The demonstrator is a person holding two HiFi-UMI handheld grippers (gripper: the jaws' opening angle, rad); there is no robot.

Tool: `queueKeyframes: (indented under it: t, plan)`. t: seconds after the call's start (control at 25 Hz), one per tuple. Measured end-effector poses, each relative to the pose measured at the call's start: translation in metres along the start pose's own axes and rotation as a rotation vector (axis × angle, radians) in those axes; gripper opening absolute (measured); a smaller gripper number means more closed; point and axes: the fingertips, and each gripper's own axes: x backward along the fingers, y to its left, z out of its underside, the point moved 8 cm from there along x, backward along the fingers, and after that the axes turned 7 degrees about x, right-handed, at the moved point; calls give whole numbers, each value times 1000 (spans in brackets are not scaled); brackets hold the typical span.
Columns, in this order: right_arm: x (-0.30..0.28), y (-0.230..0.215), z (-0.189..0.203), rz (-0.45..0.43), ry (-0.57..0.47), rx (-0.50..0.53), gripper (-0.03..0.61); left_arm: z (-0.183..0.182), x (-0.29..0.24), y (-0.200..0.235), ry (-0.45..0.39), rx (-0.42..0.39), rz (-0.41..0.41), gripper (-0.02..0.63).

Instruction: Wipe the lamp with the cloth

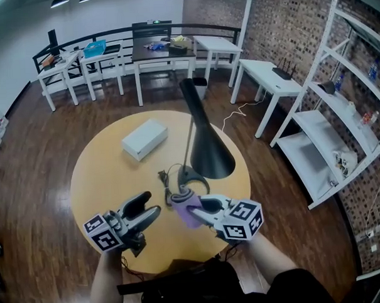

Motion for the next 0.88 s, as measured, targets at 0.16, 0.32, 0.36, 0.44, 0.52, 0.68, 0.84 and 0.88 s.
queueKeyframes:
  t: [0.16,0.32,0.36,0.44,0.52,0.68,0.84,0.88]
  plan:
    - [-25,-32,73,131,261,140,95,5,15,8,18,-29,-95,296]
    - [-47,-73,111,227,413,420,95,13,23,9,45,-69,-173,296]
    - [-49,-81,117,234,461,500,95,15,25,8,40,-66,-186,296]
    - [-43,-105,132,255,523,537,95,18,29,5,27,-63,-212,295]
    - [-24,-136,140,289,461,389,95,20,28,3,34,-85,-244,295]
    - [3,-151,113,79,142,-35,95,27,11,6,50,-162,-325,293]
    - [-10,-124,106,-215,-39,-283,95,44,-11,24,-13,-53,-312,293]
    - [-14,-125,109,-192,-10,-253,95,49,-13,27,-36,-14,-308,293]
